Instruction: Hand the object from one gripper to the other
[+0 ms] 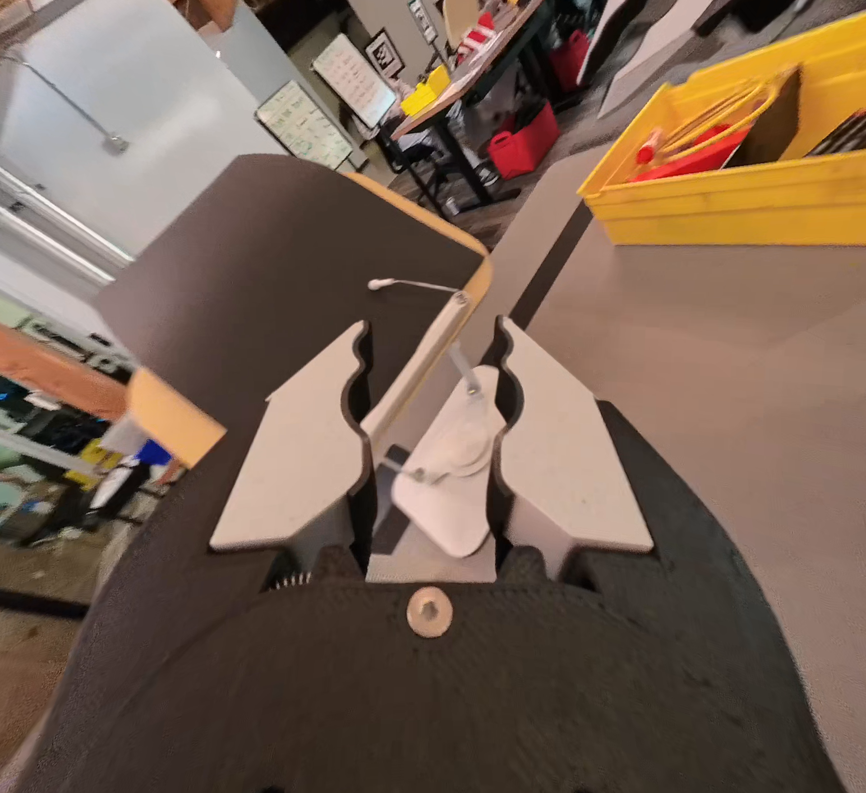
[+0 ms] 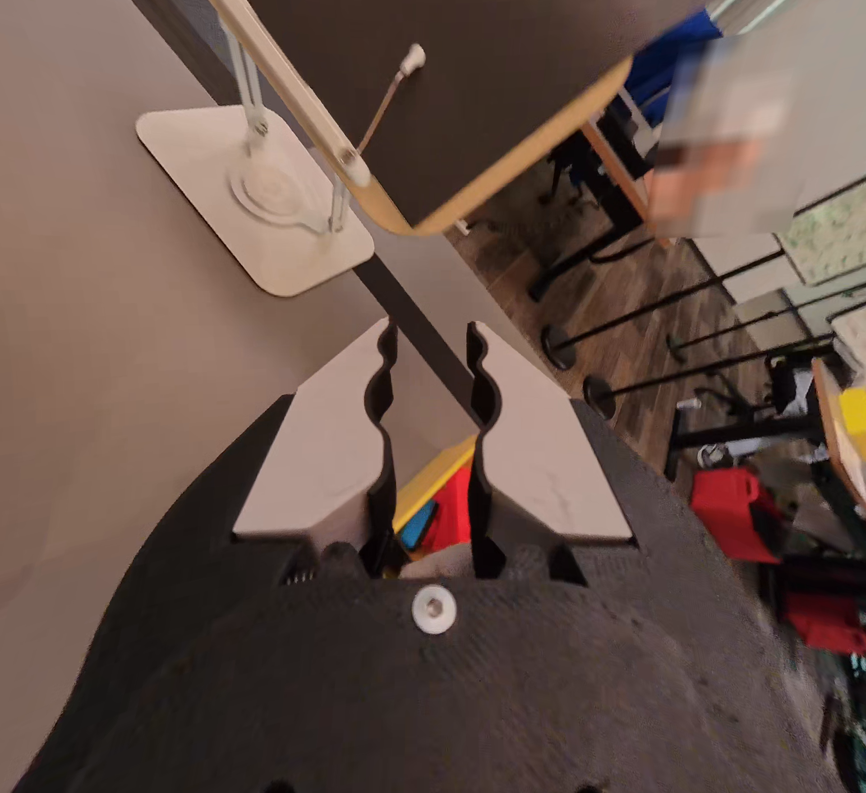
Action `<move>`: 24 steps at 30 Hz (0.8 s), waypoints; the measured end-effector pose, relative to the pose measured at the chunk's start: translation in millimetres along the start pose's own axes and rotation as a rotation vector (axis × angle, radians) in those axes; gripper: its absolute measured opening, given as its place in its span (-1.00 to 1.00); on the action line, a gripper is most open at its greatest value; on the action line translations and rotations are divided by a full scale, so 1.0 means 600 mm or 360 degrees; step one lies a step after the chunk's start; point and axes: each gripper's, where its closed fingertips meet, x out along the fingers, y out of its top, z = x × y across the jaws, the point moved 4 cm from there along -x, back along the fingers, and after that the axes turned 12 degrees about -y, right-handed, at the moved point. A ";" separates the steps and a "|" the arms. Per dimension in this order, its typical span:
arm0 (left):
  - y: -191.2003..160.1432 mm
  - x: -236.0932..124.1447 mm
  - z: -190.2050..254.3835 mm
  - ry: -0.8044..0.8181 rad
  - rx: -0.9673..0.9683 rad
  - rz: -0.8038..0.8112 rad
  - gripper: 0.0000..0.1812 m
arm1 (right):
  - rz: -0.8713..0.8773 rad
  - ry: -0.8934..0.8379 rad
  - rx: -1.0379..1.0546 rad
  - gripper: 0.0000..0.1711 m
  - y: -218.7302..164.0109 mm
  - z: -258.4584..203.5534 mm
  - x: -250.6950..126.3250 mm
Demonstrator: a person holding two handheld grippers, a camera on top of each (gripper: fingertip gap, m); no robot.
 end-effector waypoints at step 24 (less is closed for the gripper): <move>-0.380 -0.555 0.080 0.0056 -0.0776 -0.1192 -0.83 | 0.0603 0.0604 -0.0069 -0.73 0.223 -0.267 0.072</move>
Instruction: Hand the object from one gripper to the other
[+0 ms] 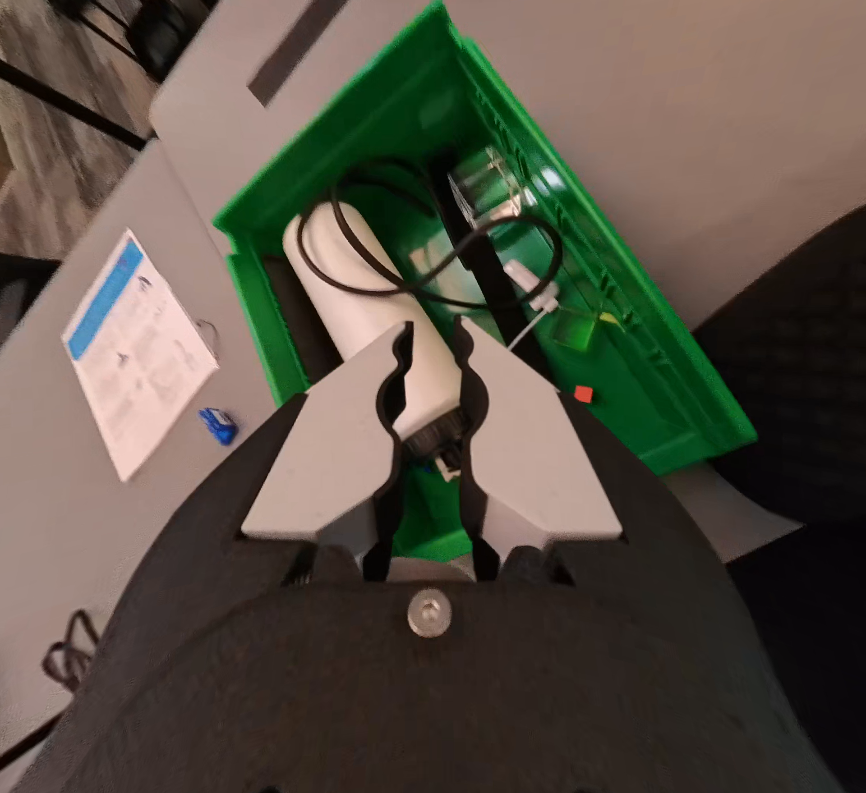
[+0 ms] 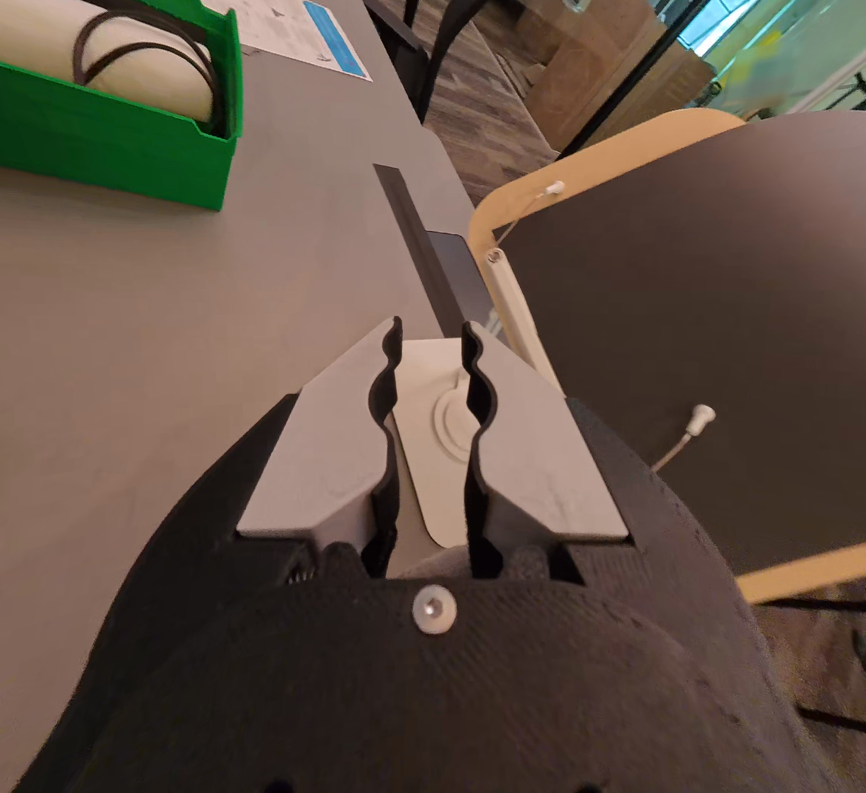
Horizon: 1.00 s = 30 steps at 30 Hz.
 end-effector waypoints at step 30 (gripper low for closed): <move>0.057 0.283 -0.023 -0.0760 0.0992 -0.0577 -0.47 | 0.0067 0.0176 0.0048 -0.73 -0.013 -0.039 0.045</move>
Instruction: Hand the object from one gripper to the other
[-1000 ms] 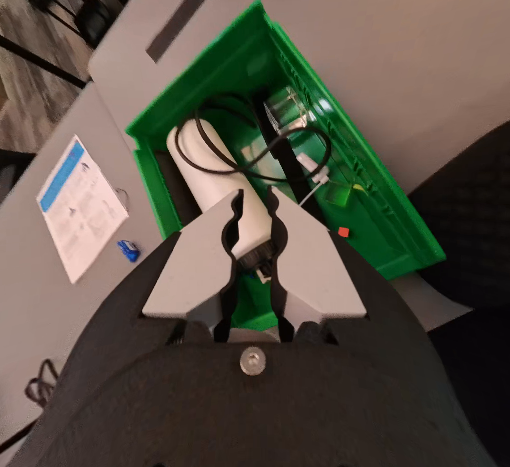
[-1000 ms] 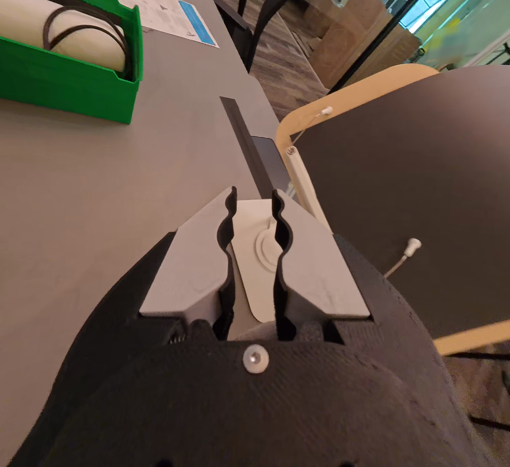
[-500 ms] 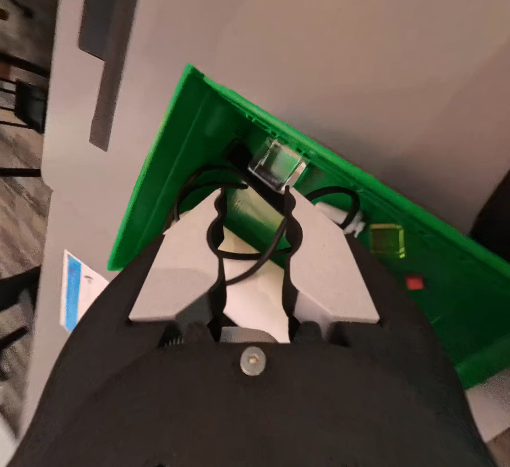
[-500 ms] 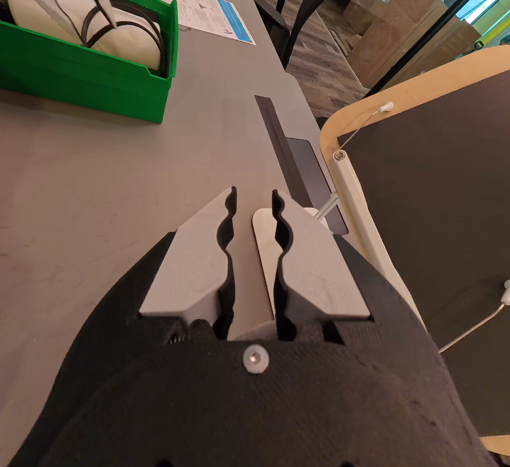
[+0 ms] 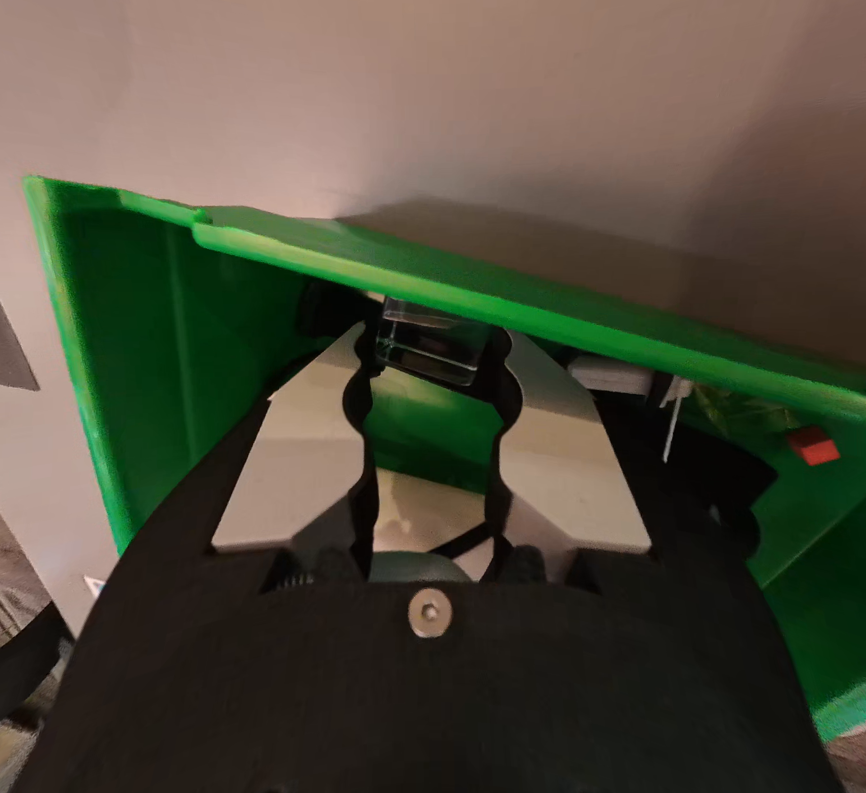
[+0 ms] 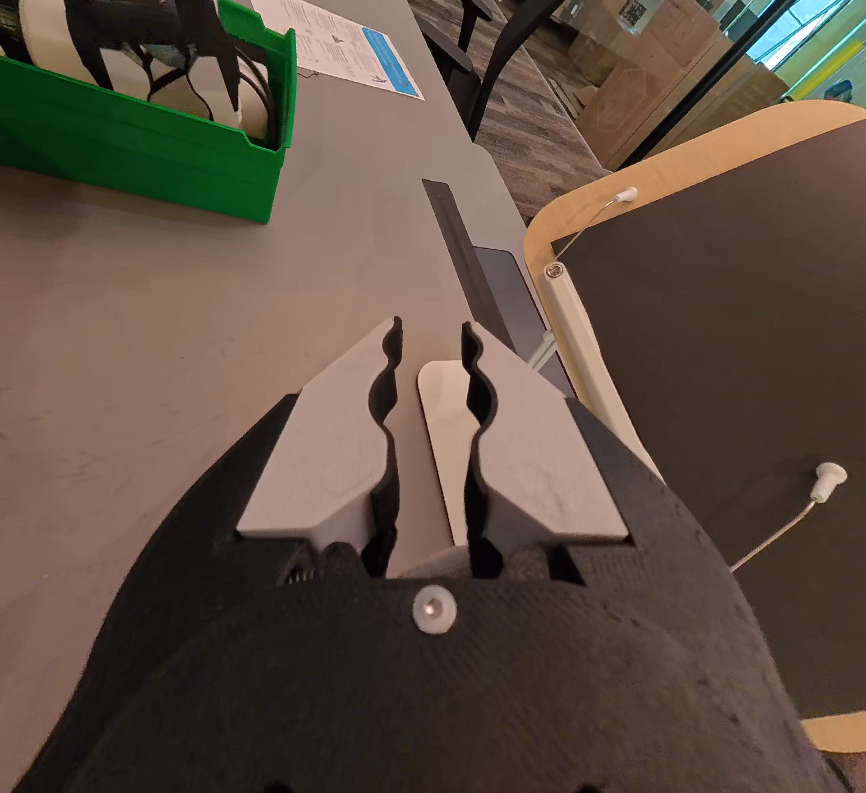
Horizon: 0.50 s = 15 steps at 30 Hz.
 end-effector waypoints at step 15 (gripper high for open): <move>-0.017 -0.131 0.004 0.0256 -0.0237 0.0536 -0.50 | 0.0112 0.0010 -0.0049 -0.73 0.032 -0.011 -0.013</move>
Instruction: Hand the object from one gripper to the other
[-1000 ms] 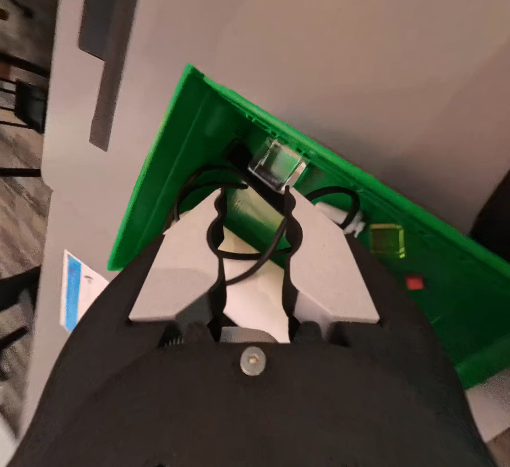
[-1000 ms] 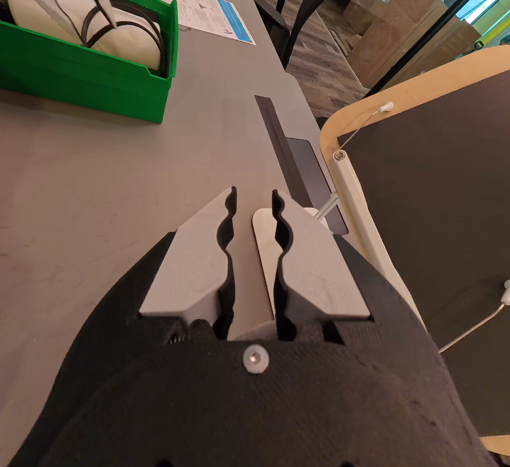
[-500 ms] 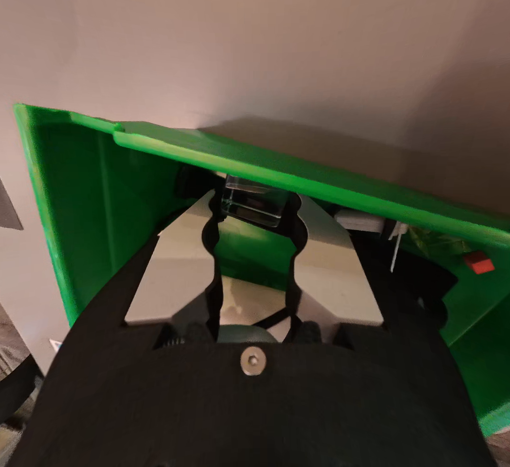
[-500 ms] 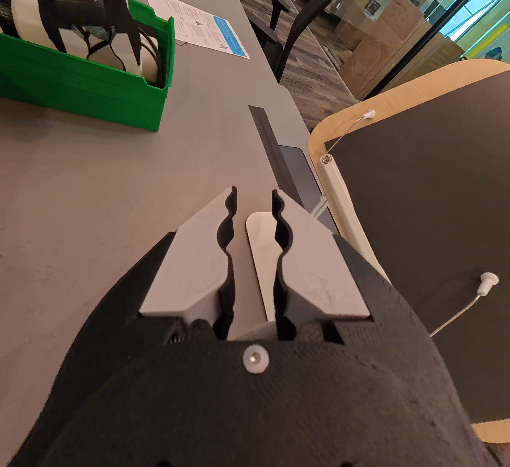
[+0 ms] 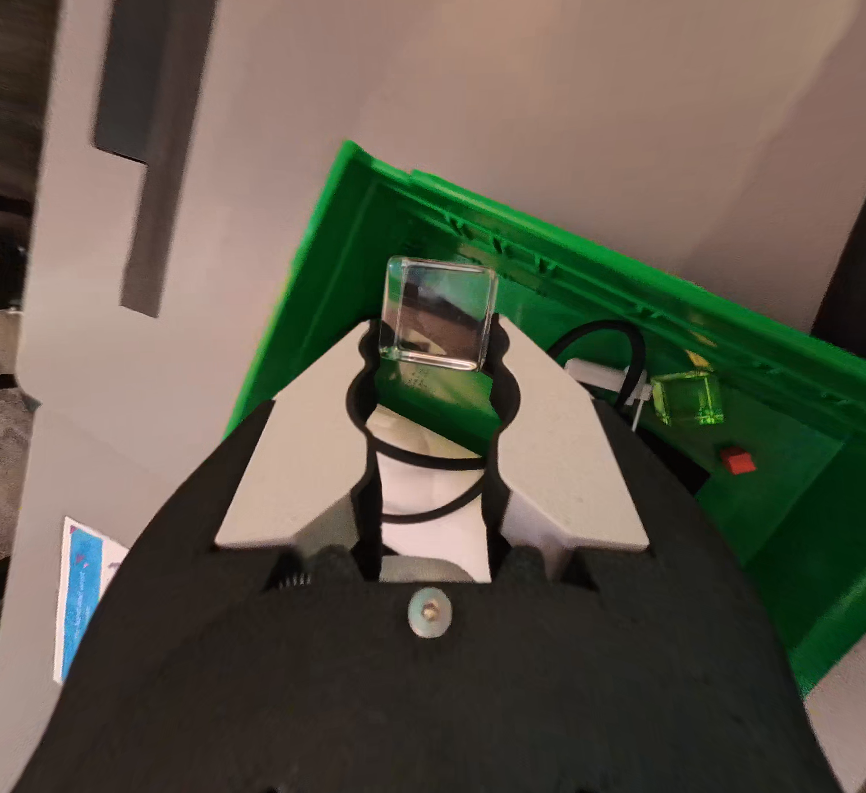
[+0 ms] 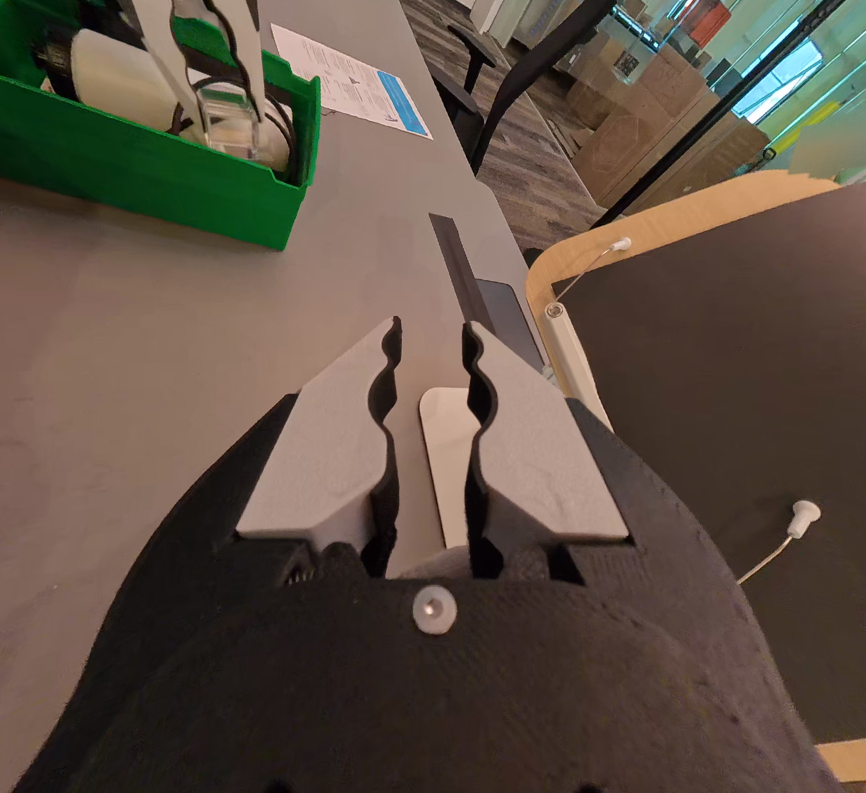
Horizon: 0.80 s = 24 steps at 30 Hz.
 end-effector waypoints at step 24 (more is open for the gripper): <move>0.546 -0.009 0.021 0.0092 0.0570 0.0885 -0.51 | 0.0342 0.0022 -0.0066 -0.28 0.079 0.029 -0.149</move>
